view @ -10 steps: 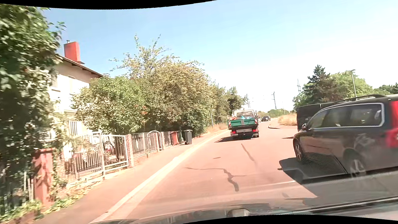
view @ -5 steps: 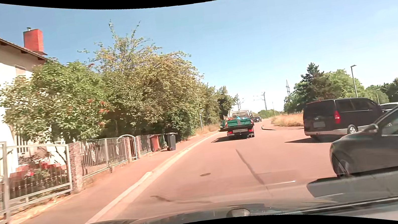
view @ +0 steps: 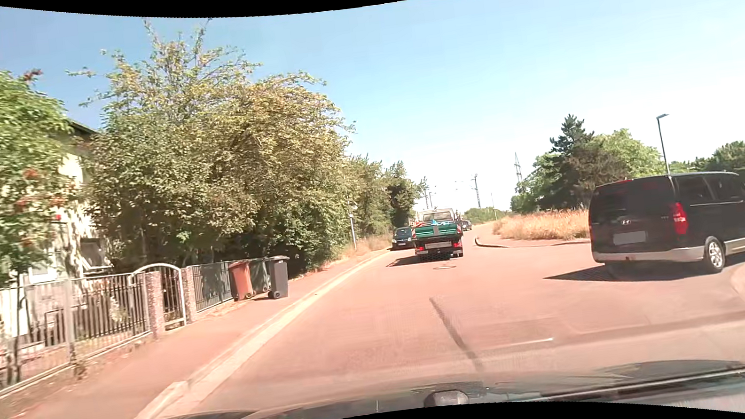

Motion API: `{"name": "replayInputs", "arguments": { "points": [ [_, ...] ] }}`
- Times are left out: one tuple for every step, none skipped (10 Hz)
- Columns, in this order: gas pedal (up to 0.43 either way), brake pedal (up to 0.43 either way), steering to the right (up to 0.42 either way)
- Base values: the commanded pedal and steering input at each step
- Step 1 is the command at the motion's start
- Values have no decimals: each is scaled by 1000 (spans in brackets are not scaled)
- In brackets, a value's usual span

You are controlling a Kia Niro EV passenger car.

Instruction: Follow the waypoints while adhering to traffic rules and regulations

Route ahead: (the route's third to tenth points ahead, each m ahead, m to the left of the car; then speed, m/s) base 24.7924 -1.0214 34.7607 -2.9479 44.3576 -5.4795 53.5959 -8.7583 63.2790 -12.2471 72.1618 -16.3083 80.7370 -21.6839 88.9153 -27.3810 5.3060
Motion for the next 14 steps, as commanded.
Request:
{"name": "replayInputs", "arguments": {
  "points": [
    [0, 0, 103],
    [0, 0, 106],
    [0, 0, 107],
    [0, 0, 106],
    [0, 0, 106],
    [0, 0, 104],
    [0, 0, 99],
    [0, 0, 85],
    [0, 0, 74],
    [0, 0, 65],
    [0, 0, 53],
    [39, 0, 46],
    [79, 0, 37],
    [110, 0, 23]
  ]
}}
